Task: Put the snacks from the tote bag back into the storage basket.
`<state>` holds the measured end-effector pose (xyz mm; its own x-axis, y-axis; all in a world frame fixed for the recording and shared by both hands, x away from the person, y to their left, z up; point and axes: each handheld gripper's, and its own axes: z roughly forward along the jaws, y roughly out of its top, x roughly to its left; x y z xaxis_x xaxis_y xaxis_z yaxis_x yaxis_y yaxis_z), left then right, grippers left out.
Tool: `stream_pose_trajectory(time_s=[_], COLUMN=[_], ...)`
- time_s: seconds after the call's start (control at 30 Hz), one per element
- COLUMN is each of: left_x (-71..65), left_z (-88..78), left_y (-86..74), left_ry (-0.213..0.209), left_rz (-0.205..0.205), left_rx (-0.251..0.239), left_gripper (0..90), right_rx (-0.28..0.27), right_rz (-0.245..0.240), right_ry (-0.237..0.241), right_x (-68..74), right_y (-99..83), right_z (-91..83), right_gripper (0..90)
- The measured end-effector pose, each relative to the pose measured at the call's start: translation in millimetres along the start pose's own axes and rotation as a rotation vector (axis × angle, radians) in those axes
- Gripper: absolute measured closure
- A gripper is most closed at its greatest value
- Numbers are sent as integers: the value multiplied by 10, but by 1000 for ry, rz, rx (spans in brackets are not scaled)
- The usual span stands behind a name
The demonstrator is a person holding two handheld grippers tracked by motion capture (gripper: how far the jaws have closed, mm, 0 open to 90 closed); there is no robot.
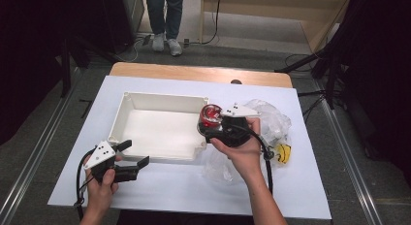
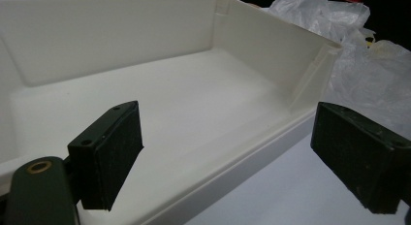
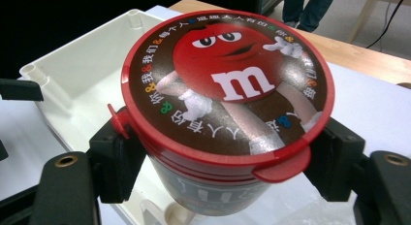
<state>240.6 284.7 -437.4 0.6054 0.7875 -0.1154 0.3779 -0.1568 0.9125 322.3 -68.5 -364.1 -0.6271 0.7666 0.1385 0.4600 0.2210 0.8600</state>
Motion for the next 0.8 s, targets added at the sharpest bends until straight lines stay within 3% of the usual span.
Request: stream_pose_trajectory(time_s=[0.8], left_x=[12], left_z=[-6], left_y=[7], left_ry=[1], left_rz=[-4], left_rx=[-5], left_gripper=[118], right_rx=[44], right_rz=[-40], right_ry=[33], right_x=[219], right_y=[-49], right_z=[242], right_gripper=[260])
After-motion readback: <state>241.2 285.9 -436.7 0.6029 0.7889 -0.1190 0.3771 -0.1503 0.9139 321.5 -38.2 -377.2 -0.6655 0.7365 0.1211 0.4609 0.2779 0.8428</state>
